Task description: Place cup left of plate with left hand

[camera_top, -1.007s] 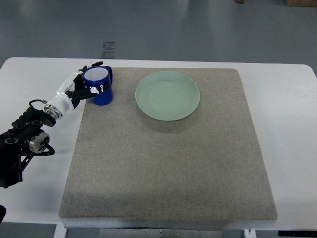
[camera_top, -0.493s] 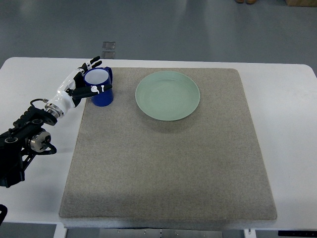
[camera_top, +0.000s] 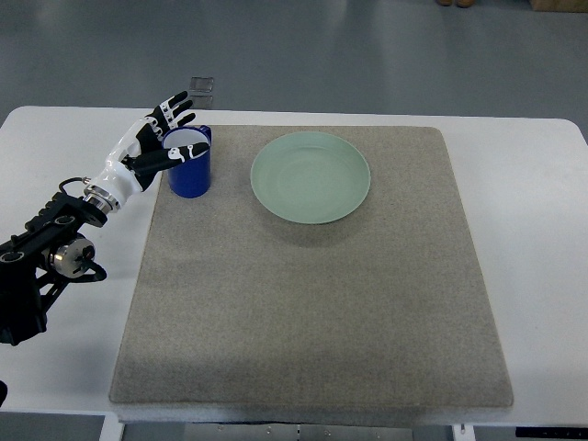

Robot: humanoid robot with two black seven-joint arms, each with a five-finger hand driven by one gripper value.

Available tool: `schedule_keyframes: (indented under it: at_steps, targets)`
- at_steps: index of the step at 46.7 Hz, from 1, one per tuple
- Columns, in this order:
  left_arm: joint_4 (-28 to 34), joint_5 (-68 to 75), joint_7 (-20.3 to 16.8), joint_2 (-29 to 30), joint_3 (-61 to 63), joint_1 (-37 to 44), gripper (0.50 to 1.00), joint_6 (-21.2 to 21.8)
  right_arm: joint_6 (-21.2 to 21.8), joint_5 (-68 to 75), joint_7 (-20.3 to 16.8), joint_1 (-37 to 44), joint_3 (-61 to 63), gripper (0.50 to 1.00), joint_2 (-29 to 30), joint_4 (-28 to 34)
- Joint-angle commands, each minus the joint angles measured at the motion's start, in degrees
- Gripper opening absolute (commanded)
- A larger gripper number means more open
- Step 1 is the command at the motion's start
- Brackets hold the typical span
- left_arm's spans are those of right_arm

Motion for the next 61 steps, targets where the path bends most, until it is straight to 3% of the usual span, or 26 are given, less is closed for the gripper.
schedule_keyframes:
  at_steps: [1, 6, 29, 38, 42, 50, 61]
  targets:
    - [-2.3, -1.4, 0.0, 1.5, -2.2, 0.2, 0.999, -3.0, 0.0, 0.0, 0.0, 0.0, 0.0, 0.932, 0.0, 0.0]
    - [-4.6, -2.7, 0.0, 2.6, -4.6, 0.8, 0.999, -5.4, 0.0, 0.0, 0.0, 0.0, 0.0, 0.932, 0.0, 0.0]
    - [-5.1, -3.5, 0.0, 5.4, -12.4, 0.2, 0.999, -5.9, 0.0, 0.0, 0.0, 0.0, 0.0, 0.932, 0.0, 0.0]
    - [-4.1, -14.0, 1.1, 5.4, -14.0, -4.1, 0.996, -5.7, 0.0, 0.0, 0.0, 0.0, 0.0, 0.932, 0.0, 0.0]
    - [-2.8, -18.7, 3.4, 4.6, -13.8, -5.1, 0.996, -4.3, 0.0, 0.0, 0.0, 0.0, 0.0, 0.932, 0.0, 0.0]
    - [-2.8, -25.7, 13.2, 1.0, -13.9, -5.5, 0.996, 1.6, 0.0, 0.0, 0.0, 0.0, 0.0, 0.932, 0.0, 0.0]
    - [-2.9, -32.0, 14.8, 0.0, -13.9, -5.6, 0.996, 3.0, 0.0, 0.0, 0.0, 0.0, 0.0, 0.932, 0.0, 0.0]
